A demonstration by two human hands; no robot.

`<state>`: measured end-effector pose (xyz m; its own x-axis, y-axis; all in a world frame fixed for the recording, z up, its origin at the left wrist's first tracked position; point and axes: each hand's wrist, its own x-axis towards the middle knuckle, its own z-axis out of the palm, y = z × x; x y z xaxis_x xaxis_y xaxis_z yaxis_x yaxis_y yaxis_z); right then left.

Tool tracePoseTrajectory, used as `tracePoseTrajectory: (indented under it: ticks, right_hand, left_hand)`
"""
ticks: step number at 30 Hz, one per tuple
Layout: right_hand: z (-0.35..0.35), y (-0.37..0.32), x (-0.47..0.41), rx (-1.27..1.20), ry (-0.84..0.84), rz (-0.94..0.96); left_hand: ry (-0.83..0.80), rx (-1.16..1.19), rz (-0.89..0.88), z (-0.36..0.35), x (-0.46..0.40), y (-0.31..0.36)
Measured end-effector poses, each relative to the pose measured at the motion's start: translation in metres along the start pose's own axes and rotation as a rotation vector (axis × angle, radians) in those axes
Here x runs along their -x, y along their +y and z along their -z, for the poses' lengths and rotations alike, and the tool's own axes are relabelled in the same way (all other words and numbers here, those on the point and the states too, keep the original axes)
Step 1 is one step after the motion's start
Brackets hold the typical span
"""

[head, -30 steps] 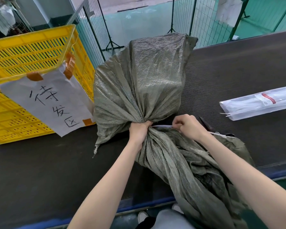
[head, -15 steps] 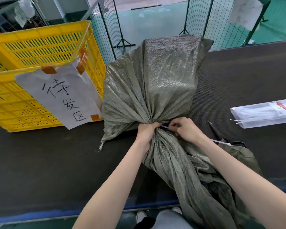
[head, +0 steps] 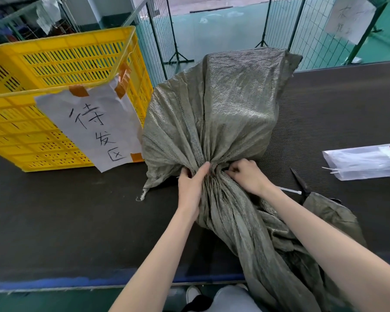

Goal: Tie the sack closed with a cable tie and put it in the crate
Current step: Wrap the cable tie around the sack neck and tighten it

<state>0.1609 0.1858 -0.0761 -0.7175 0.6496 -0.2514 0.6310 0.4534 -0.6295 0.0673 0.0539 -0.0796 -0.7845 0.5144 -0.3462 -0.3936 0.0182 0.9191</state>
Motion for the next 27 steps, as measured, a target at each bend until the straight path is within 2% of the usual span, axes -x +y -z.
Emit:
tracePoseTrajectory:
  ticks: [4, 8, 14, 21, 23, 27]
  right_hand:
    - [-0.003, -0.011, -0.003, 0.054, -0.030, 0.061]
    - [0.003, -0.009, -0.001, 0.130, 0.011, 0.046]
    - [0.018, -0.010, 0.008, 0.261, 0.079, 0.057]
    - [0.034, -0.013, 0.019, 0.521, 0.248, 0.056]
    - [0.036, -0.016, 0.022, 0.391, 0.246, 0.031]
    - [0.035, -0.025, 0.026, -0.209, 0.196, 0.092]
  left_hand:
    - [-0.072, 0.021, 0.001, 0.029, -0.004, 0.006]
    - [0.070, -0.305, -0.212, 0.045, -0.009, 0.017]
    - [0.248, -0.471, -0.414, 0.065, -0.016, 0.044]
    - [0.360, -0.301, -0.512, 0.075, -0.023, 0.072]
    - [0.353, -0.231, -0.528, 0.073, -0.025, 0.077]
    - [0.261, -0.133, -0.575, 0.062, -0.020, 0.082]
